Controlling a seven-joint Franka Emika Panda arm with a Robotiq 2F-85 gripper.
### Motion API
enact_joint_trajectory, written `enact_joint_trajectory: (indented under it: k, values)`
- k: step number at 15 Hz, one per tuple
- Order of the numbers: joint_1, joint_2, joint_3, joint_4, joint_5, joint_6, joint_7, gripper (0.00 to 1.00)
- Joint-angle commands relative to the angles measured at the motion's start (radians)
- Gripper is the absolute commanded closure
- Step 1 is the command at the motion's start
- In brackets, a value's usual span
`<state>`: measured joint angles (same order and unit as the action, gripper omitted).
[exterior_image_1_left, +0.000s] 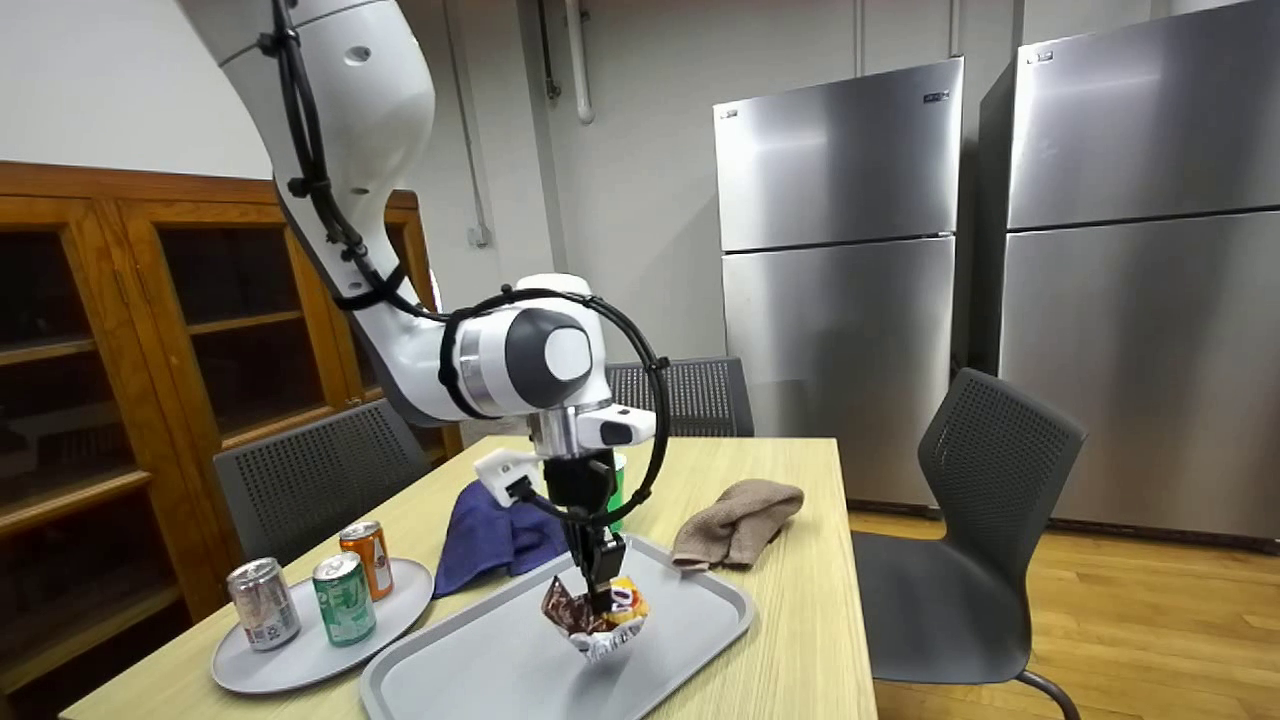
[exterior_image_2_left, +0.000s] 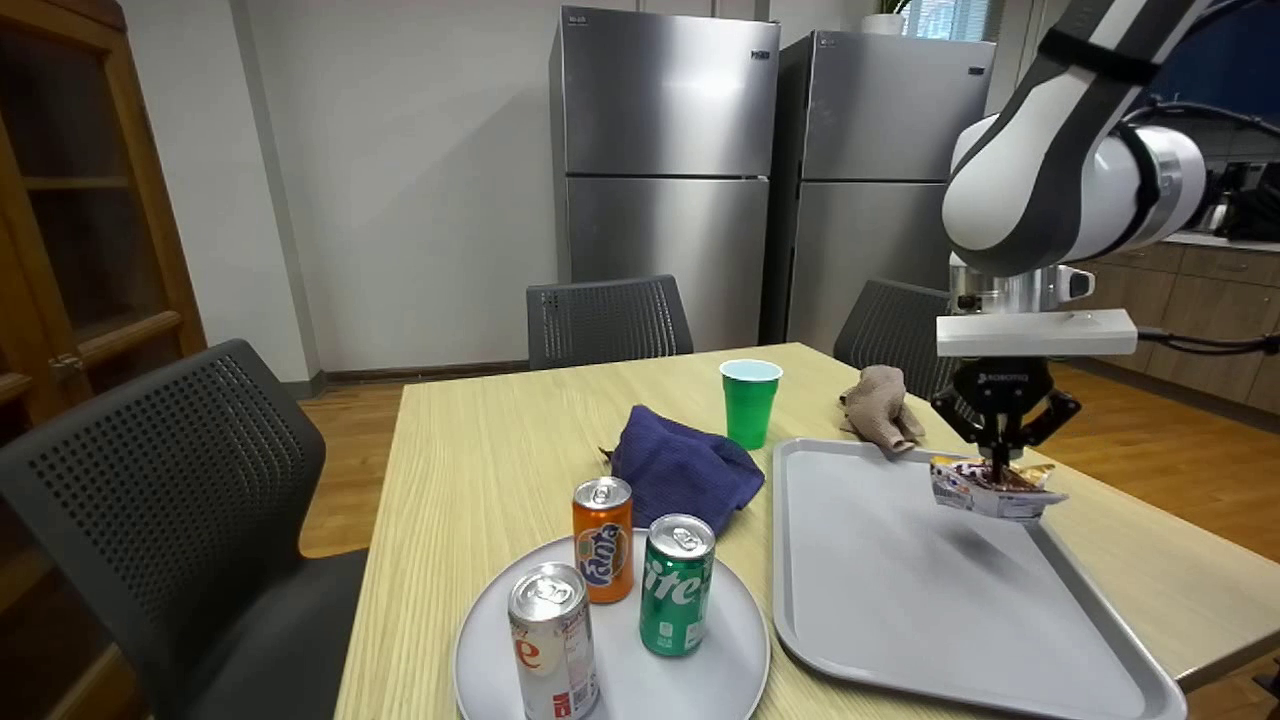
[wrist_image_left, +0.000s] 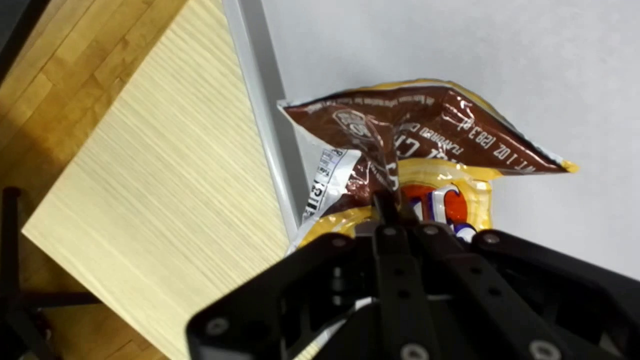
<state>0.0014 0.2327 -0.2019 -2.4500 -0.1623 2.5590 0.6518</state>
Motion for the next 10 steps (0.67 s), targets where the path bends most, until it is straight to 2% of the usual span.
enact_joint_trajectory:
  k: [1, 10]
  values:
    - [-0.005, 0.004, -0.003, 0.078, -0.025, -0.031, -0.041, 1.0]
    - [-0.036, 0.101, -0.044, 0.257, -0.011, -0.025, -0.095, 1.0]
